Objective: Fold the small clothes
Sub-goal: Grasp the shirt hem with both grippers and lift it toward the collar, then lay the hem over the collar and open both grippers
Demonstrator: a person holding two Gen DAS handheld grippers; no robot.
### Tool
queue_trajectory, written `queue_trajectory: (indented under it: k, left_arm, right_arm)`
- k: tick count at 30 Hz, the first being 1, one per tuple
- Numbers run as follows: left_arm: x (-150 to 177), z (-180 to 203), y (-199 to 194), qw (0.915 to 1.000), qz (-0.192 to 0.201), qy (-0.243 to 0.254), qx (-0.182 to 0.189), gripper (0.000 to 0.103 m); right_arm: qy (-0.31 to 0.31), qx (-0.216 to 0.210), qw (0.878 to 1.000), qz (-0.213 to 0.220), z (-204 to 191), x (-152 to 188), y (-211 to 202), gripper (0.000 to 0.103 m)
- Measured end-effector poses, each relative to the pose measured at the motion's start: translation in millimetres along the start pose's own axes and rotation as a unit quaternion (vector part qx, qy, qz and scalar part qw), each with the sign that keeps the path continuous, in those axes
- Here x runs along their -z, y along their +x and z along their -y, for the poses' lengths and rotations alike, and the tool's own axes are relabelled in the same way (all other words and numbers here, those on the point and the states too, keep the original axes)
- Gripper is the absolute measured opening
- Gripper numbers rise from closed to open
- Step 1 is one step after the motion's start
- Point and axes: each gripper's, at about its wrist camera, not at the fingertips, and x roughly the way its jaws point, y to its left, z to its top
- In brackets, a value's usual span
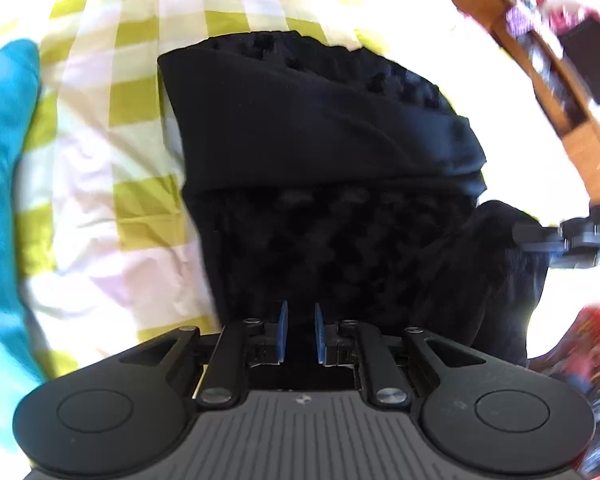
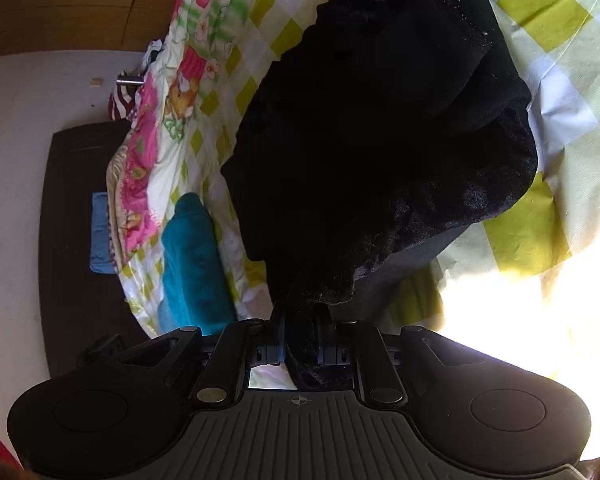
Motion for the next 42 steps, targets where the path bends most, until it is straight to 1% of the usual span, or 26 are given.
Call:
queue_trajectory:
  k: [2, 3, 6, 7, 10, 12, 14, 15, 17, 19, 20, 21, 22, 23, 24, 25, 26, 28, 29, 31, 33, 34, 36, 37, 39, 42]
  left_arm:
    - [8, 6, 8, 0.9994, -0.025, 0.016, -0.018, 0.037]
    - [16, 7, 11, 0.9990, -0.038, 0.014, -0.020, 0.038]
    - [41, 9, 19, 0.9971, -0.072, -0.013, -0.020, 0.042]
    - [48, 10, 20, 0.9964, -0.078, -0.025, -0.021, 0.045]
    - [69, 8, 22, 0.9934, -0.079, -0.074, -0.038, 0.056]
    - [80, 2, 20, 0.9900, -0.071, -0.111, -0.051, 0.058]
    - [88, -3, 19, 0.9866, -0.064, -0.136, -0.064, 0.062]
    - [91, -5, 21, 0.9857, -0.062, -0.144, -0.061, 0.063]
    - [95, -5, 29, 0.9862, -0.064, -0.144, -0.052, 0.062]
    - [95, 4, 36, 0.9891, -0.071, -0.122, -0.043, 0.061]
    - [96, 9, 36, 0.9907, -0.069, -0.110, -0.040, 0.060]
    - [98, 13, 36, 0.9918, -0.068, -0.104, -0.031, 0.060]
    - [98, 15, 34, 0.9921, -0.071, -0.101, -0.020, 0.055]
    - [98, 16, 33, 0.9920, -0.078, -0.098, -0.011, 0.047]
    - [97, 16, 32, 0.9918, -0.085, -0.095, -0.002, 0.042]
    - [94, 16, 31, 0.9915, -0.089, -0.094, 0.007, 0.033]
    - [88, 15, 29, 0.9907, -0.092, -0.098, 0.022, 0.028]
    - [68, 9, 17, 0.9871, -0.080, -0.114, 0.079, 0.027]
    - [56, 6, 8, 0.9848, -0.064, -0.123, 0.105, 0.027]
    - [24, -6, -10, 0.9767, -0.010, -0.147, 0.156, 0.027]
    - [-11, -21, -20, 0.9669, 0.050, -0.166, 0.187, 0.027]
    - [-30, -31, -19, 0.9627, 0.080, -0.178, 0.188, 0.027]
    - [-68, -52, -7, 0.9562, 0.124, -0.205, 0.169, 0.029]
    - [-83, -58, 0, 0.9571, 0.135, -0.208, 0.150, 0.030]
    - [-103, -63, 13, 0.9629, 0.142, -0.203, 0.107, 0.031]
    - [-99, -58, 19, 0.9701, 0.128, -0.192, 0.075, 0.034]
  right_arm:
    - [-0.007, 0.023, 1.000, -0.015, 0, 6, 11, 0.017]
    - [-0.013, 0.035, 0.999, -0.021, 0, 8, 15, 0.017]
    - [-0.034, 0.055, 0.997, -0.033, -1, 13, 15, 0.018]
    - [-0.039, 0.059, 0.997, -0.038, -1, 14, 14, 0.018]
    - [-0.067, 0.085, 0.993, -0.048, 1, 18, 7, 0.021]
    - [-0.094, 0.106, 0.988, -0.057, 0, 21, 7, 0.024]
    - [-0.111, 0.121, 0.984, -0.067, 3, 24, 9, 0.031]
    - [-0.117, 0.124, 0.983, -0.073, 4, 26, 10, 0.037]
    - [-0.123, 0.130, 0.980, -0.086, 11, 32, 14, 0.042]
    - [-0.123, 0.137, 0.978, -0.099, 18, 39, 22, 0.042]
    - [-0.123, 0.139, 0.977, -0.110, 23, 42, 22, 0.041]
    - [-0.121, 0.147, 0.974, -0.120, 26, 46, 24, 0.033]
    - [-0.119, 0.151, 0.973, -0.129, 28, 49, 22, 0.028]
    - [-0.115, 0.151, 0.972, -0.136, 28, 51, 20, 0.023]
    - [-0.103, 0.143, 0.974, -0.139, 27, 51, 16, 0.021]
    - [-0.086, 0.129, 0.978, -0.139, 26, 48, 8, 0.021]
    - [-0.068, 0.108, 0.983, -0.136, 23, 43, 0, 0.020]
    - [-0.035, 0.055, 0.992, -0.111, 11, 28, -18, 0.019]
    - [-0.022, 0.027, 0.995, -0.093, 4, 18, -27, 0.019]
    - [0.003, -0.028, 0.999, -0.046, -8, -6, -41, 0.019]
    - [0.036, -0.074, 0.997, 0.004, -12, -34, -42, 0.022]
    - [0.051, -0.088, 0.994, 0.033, -11, -50, -39, 0.024]
    - [0.076, -0.088, 0.990, 0.076, -7, -81, -26, 0.049]
    - [0.079, -0.087, 0.989, 0.094, -5, -92, -20, 0.053]
    - [0.087, -0.070, 0.988, 0.109, -1, -107, -12, 0.055]
    - [0.092, -0.093, 0.987, 0.095, 4, -107, -7, 0.057]
